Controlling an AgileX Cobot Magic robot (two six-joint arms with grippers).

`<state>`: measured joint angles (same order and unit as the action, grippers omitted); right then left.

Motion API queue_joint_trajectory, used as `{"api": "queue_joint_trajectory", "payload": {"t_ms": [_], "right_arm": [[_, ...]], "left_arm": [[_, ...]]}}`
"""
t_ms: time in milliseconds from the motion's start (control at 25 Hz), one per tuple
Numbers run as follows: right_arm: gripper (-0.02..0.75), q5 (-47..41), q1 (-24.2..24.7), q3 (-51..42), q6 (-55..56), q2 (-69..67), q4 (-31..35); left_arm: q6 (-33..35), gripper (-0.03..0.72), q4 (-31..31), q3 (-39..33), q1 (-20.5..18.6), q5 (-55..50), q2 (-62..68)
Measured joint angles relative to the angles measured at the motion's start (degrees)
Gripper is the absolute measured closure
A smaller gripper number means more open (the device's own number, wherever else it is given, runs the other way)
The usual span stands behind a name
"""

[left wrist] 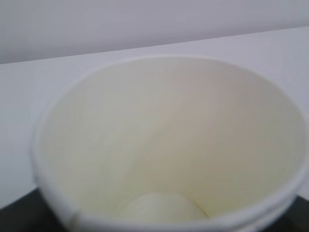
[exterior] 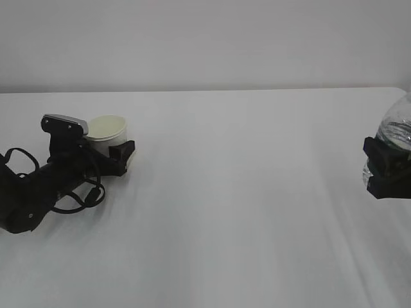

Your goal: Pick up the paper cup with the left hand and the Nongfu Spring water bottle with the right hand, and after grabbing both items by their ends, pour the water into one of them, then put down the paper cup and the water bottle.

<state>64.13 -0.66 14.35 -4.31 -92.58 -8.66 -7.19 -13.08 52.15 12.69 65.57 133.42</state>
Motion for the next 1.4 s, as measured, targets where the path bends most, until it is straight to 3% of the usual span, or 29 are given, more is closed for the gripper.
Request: {"api": "queue_joint_trajectory", "payload": {"t_ms": [200,520,1000,1400], "right_arm": [[0.337,0.0,0.0,0.0,0.0,0.0,0.8],[0.337,0.0,0.0,0.0,0.0,0.0,1.0],[0.337,0.0,0.0,0.0,0.0,0.0,1.2],[0.337,0.0,0.0,0.0,0.0,0.0,1.2]], "left_arm": [[0.0,0.205,-0.5,0.0,0.0,0.0,0.0],[0.0,0.222,-2.8,0.0,0.0,0.1,0.0],[-0.3,0.223,-18.9,-0.8,0.0,0.4,-2.0],[-11.3,0.223,-28.9,-1.0,0.0,0.4,-7.8]]}}
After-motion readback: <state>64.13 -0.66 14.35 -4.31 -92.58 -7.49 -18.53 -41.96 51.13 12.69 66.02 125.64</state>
